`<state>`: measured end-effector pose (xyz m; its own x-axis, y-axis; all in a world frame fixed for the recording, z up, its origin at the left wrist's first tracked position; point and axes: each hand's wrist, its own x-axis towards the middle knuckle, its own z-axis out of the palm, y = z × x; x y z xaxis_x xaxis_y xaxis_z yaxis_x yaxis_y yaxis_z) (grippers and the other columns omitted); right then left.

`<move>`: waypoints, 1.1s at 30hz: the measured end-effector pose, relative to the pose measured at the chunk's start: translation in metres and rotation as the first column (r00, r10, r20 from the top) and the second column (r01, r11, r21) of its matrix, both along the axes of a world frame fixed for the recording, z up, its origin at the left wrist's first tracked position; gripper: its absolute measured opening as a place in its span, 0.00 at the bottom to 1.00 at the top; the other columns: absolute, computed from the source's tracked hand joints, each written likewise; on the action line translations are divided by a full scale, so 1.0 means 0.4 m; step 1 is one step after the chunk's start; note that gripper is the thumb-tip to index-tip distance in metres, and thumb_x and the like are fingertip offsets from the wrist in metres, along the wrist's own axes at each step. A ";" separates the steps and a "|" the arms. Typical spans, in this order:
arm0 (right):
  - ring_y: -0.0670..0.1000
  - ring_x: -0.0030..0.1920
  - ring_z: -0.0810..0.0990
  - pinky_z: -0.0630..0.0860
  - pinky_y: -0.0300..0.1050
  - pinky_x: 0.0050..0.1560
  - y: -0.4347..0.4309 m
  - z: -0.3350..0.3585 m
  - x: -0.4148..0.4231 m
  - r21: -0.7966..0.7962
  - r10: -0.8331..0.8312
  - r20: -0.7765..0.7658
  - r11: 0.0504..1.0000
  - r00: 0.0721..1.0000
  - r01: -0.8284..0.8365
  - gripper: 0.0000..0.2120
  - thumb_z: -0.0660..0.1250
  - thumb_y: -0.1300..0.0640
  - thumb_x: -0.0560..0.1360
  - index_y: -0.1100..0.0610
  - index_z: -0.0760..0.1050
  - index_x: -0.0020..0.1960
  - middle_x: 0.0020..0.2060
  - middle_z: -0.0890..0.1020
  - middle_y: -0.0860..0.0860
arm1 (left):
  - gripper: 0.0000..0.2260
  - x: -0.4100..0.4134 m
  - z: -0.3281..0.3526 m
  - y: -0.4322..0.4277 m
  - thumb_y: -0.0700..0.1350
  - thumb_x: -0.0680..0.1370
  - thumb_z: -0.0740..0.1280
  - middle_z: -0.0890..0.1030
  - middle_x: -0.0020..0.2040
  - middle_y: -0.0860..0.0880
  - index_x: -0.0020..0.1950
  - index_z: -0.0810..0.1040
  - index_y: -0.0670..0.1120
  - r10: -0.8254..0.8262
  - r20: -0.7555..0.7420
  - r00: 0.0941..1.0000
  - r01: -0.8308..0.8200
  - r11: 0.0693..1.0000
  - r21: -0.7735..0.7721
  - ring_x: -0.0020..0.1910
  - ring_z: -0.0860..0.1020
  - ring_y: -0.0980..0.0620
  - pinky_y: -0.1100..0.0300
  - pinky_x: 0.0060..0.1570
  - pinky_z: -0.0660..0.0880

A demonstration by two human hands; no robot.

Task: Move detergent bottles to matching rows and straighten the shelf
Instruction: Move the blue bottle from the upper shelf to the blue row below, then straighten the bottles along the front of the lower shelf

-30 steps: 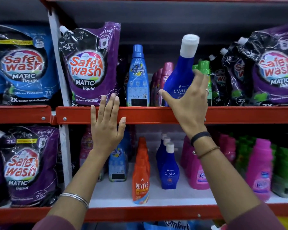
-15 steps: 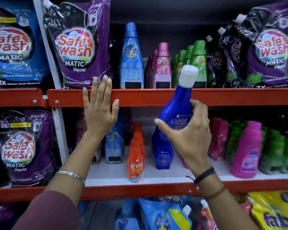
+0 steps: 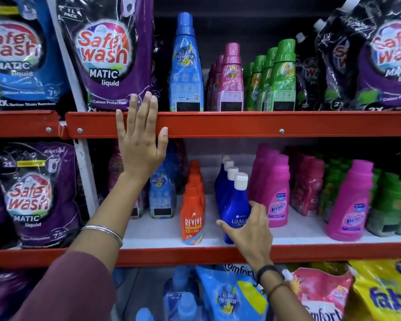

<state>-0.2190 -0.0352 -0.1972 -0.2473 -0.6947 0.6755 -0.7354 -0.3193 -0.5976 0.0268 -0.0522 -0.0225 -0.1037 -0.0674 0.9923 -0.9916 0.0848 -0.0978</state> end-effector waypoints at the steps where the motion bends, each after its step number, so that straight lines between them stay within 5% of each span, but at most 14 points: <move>1: 0.57 0.52 0.77 0.75 0.49 0.38 -0.006 -0.011 0.002 0.023 -0.010 -0.005 1.000 1.000 0.010 0.40 0.76 0.36 0.55 0.54 0.66 0.57 0.52 0.74 0.52 | 0.25 0.000 -0.001 -0.001 0.53 0.82 0.50 0.60 0.78 0.47 0.78 0.55 0.46 -0.002 0.000 1.000 0.002 1.000 -0.003 0.78 0.54 0.45 0.44 0.76 0.44; 15: 0.57 0.51 0.77 0.77 0.50 0.37 -0.024 -0.038 0.012 0.065 -0.078 -0.119 0.994 0.990 0.087 0.42 0.69 0.29 0.59 0.57 0.66 0.60 0.52 0.74 0.54 | 0.25 -0.002 -0.001 -0.005 0.54 0.83 0.49 0.61 0.78 0.46 0.78 0.55 0.46 -0.021 0.006 1.000 0.021 0.999 -0.026 0.78 0.55 0.45 0.47 0.76 0.42; 19: 0.58 0.53 0.78 0.76 0.52 0.47 -0.015 -0.039 -0.049 -0.058 -0.132 -0.085 0.990 0.988 0.127 0.41 0.62 0.26 0.63 0.59 0.69 0.60 0.54 0.78 0.56 | 0.25 0.001 -0.002 -0.008 0.53 0.83 0.49 0.61 0.78 0.46 0.78 0.55 0.46 -0.016 0.010 1.000 0.016 0.999 -0.028 0.78 0.55 0.45 0.46 0.76 0.44; 29: 0.61 0.52 0.76 0.73 0.57 0.52 -0.045 -0.025 -0.346 -0.143 -0.316 0.138 0.931 0.939 0.335 0.27 0.70 0.42 0.69 0.60 0.69 0.58 0.52 0.77 0.60 | 0.25 -0.055 -0.074 0.014 0.52 0.83 0.50 0.56 0.79 0.45 0.79 0.50 0.47 -0.100 -0.111 0.989 0.104 0.994 0.032 0.79 0.50 0.47 0.44 0.76 0.43; 33: 0.64 0.55 0.74 0.72 0.59 0.52 -0.062 -0.027 -0.445 -0.141 -0.387 0.189 0.899 0.902 0.415 0.29 0.72 0.47 0.69 0.61 0.66 0.62 0.55 0.74 0.63 | 0.25 -0.151 -0.189 0.042 0.52 0.83 0.51 0.57 0.79 0.44 0.79 0.50 0.47 -0.189 -0.132 0.973 0.199 0.978 0.069 0.79 0.48 0.50 0.46 0.77 0.43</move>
<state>-0.3968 -0.0600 -0.2079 -0.5895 -0.3897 0.7076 -0.7272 -0.1252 -0.6749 -0.0335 -0.0354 -0.0981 0.0010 -0.1386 0.9903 -0.9594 0.2793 0.0401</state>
